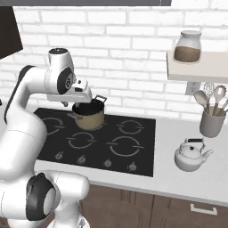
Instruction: Pick the kettle from the counter and place it on a stove burner. Then turn the burner on.
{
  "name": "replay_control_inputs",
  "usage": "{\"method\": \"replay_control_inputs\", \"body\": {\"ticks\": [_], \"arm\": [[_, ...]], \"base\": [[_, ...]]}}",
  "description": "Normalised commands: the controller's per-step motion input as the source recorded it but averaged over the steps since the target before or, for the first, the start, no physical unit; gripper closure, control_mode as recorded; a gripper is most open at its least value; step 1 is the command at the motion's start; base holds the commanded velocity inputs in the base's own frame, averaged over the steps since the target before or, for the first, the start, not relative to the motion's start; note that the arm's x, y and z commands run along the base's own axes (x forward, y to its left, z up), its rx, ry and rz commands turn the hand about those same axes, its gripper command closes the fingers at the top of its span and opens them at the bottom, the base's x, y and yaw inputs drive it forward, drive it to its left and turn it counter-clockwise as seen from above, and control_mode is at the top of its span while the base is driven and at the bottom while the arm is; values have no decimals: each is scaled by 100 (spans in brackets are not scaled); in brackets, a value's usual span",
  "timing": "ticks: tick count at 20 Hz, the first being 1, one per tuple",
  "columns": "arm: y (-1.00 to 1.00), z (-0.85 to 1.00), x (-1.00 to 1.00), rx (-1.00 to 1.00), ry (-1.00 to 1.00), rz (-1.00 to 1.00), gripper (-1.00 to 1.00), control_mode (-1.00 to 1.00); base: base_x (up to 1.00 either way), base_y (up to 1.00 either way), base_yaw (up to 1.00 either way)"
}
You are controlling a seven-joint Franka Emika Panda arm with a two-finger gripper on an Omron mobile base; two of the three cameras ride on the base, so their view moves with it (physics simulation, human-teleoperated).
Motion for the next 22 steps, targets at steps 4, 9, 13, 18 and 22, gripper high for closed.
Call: {"method": "replay_control_inputs", "body": {"ticks": [4, 9, 13, 18, 22], "arm": [[0, 0, 0, 0, -1, 0, -100, -100], [-36, 0, -47, 7, -7, -6, -100, -100], [-100, 4, -76, 24, -6, -38, -100, -100], [-99, 0, -41, 11, -7, -47, -100, -100], [-100, 0, -30, 4, -14, -37, -100, -100]], "base": [[0, 0, 0], [0, 0, 0], [0, 0, 0], [0, 0, 0], [0, 0, 0]]}}
